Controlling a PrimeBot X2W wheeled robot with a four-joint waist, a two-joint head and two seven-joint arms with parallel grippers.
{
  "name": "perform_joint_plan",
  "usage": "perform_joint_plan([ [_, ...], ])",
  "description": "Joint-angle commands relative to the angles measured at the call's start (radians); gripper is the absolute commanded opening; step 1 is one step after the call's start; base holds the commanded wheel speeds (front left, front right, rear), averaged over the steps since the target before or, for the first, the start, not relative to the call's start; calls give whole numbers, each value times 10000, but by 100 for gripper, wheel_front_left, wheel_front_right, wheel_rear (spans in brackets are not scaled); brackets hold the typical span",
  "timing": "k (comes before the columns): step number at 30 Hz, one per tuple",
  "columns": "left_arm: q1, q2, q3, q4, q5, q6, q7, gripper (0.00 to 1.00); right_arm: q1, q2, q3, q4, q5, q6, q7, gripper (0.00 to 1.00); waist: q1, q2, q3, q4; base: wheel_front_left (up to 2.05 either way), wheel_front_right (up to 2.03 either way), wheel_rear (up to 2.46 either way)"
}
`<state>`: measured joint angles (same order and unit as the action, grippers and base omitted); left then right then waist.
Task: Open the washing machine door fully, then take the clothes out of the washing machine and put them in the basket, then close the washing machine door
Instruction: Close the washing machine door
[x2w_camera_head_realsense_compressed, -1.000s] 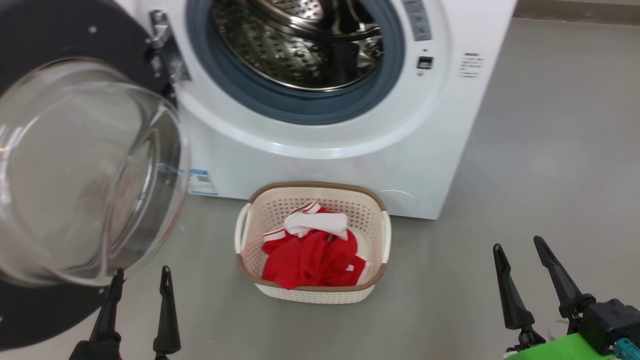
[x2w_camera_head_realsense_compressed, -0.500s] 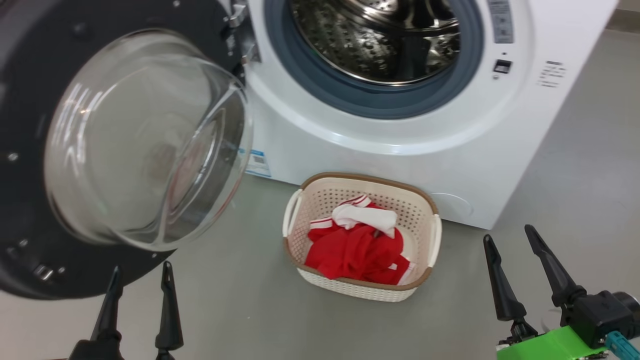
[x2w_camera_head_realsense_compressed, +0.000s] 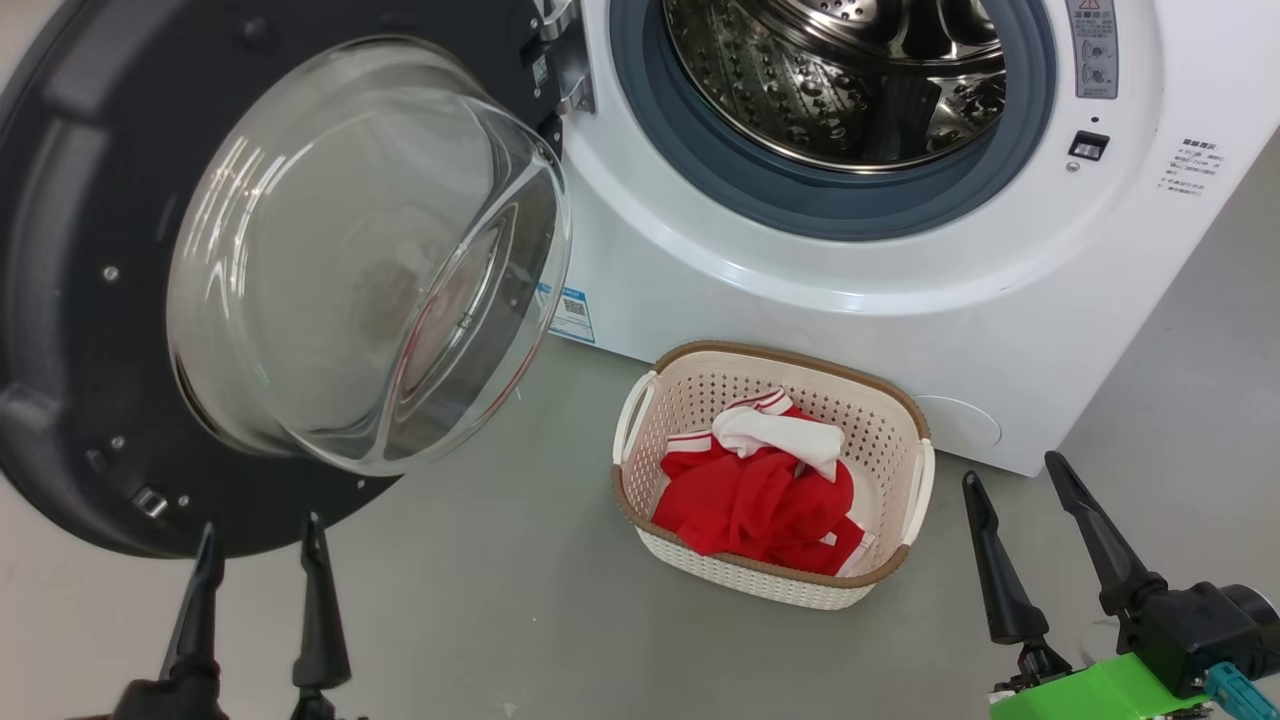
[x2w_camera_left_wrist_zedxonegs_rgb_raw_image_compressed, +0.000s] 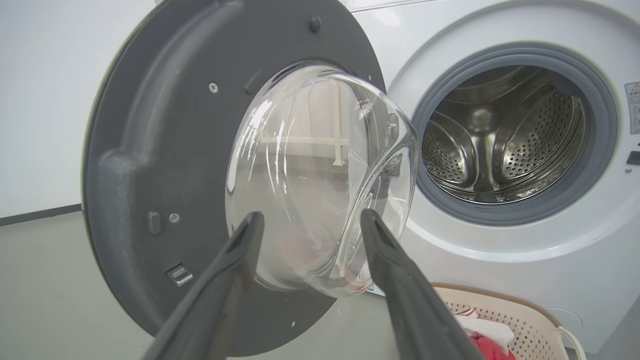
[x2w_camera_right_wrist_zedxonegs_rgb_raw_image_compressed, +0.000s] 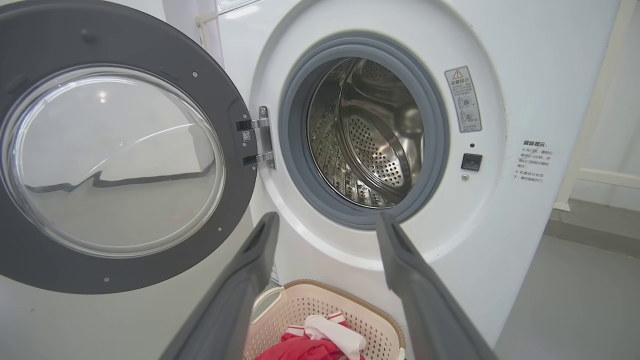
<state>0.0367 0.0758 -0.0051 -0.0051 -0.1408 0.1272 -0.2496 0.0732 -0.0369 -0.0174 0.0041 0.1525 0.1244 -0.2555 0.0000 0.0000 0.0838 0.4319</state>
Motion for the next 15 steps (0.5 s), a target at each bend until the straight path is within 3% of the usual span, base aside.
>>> perform_joint_plan([
  [1, -353, 21, 419, -445, -73, 80, -122, 100, -378, -133, 272, -205, -96, 63, -63, 100, 0, 0, -11, -16, 0, 0, 0],
  [2, -384, -4, 532, -676, -120, 89, -122, 12, -372, -133, 279, -190, -87, 63, -63, 100, 0, 0, -27, -53, 0, 0, 0],
  [3, -386, -20, 586, -799, -166, 75, -122, 0, -369, -133, 275, -183, -83, 63, -63, 100, 0, 0, -37, -74, 0, 0, 0],
  [12, -910, -78, 1799, -2360, -737, -112, -122, 0, -282, -133, 200, -208, -60, 63, -63, 100, 0, 0, -33, -271, 0, 0, 0],
  [15, -1378, -116, 2456, -2506, -1412, -248, -122, 0, -294, -133, 200, -215, -66, 63, -63, 100, 0, 0, 5, -318, 0, 0, 0],
])
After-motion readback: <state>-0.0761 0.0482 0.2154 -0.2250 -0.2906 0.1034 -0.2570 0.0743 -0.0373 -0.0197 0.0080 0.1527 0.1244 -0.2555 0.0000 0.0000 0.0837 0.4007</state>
